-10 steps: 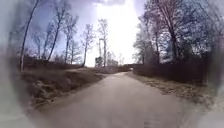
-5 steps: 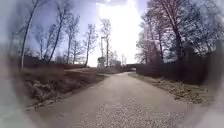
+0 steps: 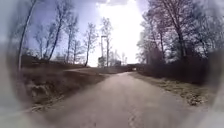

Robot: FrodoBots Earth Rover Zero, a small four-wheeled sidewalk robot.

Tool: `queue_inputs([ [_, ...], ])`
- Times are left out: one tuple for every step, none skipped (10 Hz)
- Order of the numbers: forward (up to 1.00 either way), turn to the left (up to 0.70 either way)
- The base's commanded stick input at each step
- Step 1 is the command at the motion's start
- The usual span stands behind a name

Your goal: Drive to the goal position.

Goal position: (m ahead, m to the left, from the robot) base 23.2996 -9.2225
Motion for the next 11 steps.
queue_inputs([
  [1.00,0.00],
  [1.00,0.00],
  [1.00,0.00],
  [1.00,0.00],
  [1.00,0.00],
  [1.00,0.00],
  [1.00,0.00],
  [1.00,0.00],
  [1.00,0.00],
  [1.00,0.00],
  [1.00,0.00],
])
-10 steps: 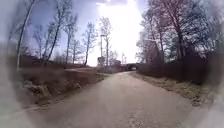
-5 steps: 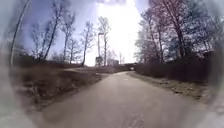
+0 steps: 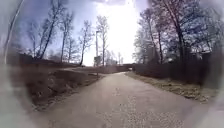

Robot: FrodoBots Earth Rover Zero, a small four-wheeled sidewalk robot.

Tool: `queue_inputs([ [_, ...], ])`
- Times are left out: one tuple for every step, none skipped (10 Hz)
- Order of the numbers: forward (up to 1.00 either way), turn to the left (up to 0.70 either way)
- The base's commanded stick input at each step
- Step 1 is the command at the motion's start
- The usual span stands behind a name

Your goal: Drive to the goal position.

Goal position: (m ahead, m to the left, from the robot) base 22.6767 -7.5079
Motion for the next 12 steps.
queue_inputs([
  [1.00,0.00],
  [1.00,0.00],
  [1.00,0.00],
  [1.00,0.00],
  [1.00,0.00],
  [1.00,0.00],
  [1.00,0.00],
  [1.00,0.00],
  [1.00,0.00],
  [1.00,0.00],
  [1.00,0.00],
  [1.00,0.00],
])
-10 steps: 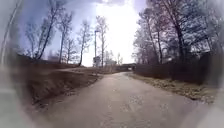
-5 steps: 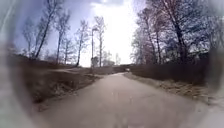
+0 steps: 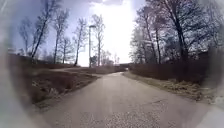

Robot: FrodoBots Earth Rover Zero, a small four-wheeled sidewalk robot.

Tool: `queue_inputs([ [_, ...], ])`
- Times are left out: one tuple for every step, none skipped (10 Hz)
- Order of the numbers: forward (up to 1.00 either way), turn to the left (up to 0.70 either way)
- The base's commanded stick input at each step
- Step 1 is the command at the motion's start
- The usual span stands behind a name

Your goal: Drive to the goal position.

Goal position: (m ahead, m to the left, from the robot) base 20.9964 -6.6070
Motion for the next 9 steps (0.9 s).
queue_inputs([
  [1.00,0.00],
  [1.00,0.09],
  [1.00,0.27],
  [1.00,0.27],
  [1.00,0.18],
  [1.00,0.00],
  [1.00,0.00],
  [1.00,0.00],
  [1.00,0.00],
])
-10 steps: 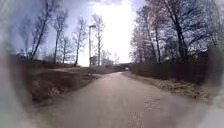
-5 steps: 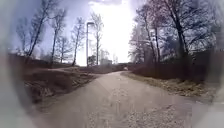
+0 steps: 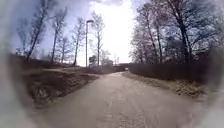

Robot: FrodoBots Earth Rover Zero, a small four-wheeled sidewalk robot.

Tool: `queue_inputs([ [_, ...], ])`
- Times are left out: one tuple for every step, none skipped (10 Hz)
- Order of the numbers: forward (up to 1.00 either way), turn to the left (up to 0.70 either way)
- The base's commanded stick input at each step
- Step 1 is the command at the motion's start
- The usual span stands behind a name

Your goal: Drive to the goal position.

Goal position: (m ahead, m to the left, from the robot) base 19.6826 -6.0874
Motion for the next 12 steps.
queue_inputs([
  [1.00,0.00],
  [1.00,0.00],
  [1.00,0.00],
  [1.00,0.00],
  [1.00,0.05],
  [1.00,0.23],
  [1.00,0.00],
  [1.00,0.00],
  [1.00,0.00],
  [1.00,0.00],
  [1.00,0.00],
  [1.00,0.00],
])
